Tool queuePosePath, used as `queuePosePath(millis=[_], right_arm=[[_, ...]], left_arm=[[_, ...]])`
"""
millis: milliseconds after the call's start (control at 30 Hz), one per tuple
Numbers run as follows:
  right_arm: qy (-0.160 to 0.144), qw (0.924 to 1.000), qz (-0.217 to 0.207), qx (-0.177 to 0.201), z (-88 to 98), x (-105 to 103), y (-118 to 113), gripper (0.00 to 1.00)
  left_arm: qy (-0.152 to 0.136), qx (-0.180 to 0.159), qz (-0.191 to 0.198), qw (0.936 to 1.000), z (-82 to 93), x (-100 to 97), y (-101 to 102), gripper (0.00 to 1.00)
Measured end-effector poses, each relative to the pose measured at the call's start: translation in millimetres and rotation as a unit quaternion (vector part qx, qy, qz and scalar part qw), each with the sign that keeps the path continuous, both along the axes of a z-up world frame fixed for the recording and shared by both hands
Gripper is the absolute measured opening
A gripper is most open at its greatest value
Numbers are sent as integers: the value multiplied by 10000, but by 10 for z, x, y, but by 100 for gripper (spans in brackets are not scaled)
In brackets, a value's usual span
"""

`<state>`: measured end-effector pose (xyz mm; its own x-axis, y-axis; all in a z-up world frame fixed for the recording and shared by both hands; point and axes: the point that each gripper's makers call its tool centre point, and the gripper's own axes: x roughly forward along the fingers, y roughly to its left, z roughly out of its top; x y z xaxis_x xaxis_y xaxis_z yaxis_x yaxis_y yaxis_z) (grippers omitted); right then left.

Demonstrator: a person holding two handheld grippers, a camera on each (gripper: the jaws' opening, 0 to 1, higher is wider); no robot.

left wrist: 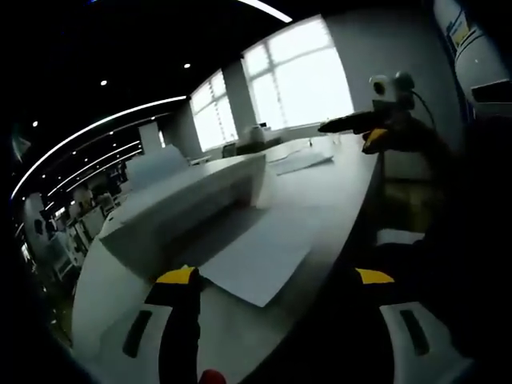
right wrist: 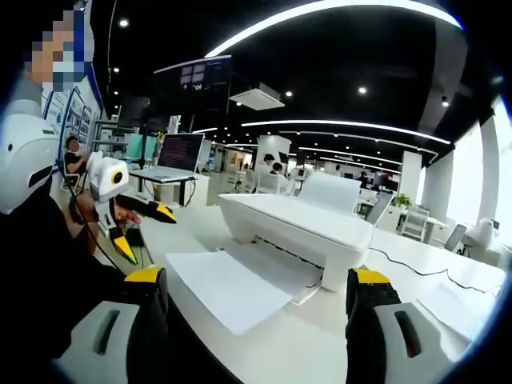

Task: Remove the paper from the printer output slot and place it on top of the printer

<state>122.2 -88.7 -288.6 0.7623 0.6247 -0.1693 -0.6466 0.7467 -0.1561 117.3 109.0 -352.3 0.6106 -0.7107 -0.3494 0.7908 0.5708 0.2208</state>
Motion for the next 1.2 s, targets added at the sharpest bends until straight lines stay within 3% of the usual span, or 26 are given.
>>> queuePosePath(millis=[1200], right_arm=[[-18,10000,5,-12,15,5,3,88]], left_arm=[[-26,92,17,10000,-79,101,-49,80]])
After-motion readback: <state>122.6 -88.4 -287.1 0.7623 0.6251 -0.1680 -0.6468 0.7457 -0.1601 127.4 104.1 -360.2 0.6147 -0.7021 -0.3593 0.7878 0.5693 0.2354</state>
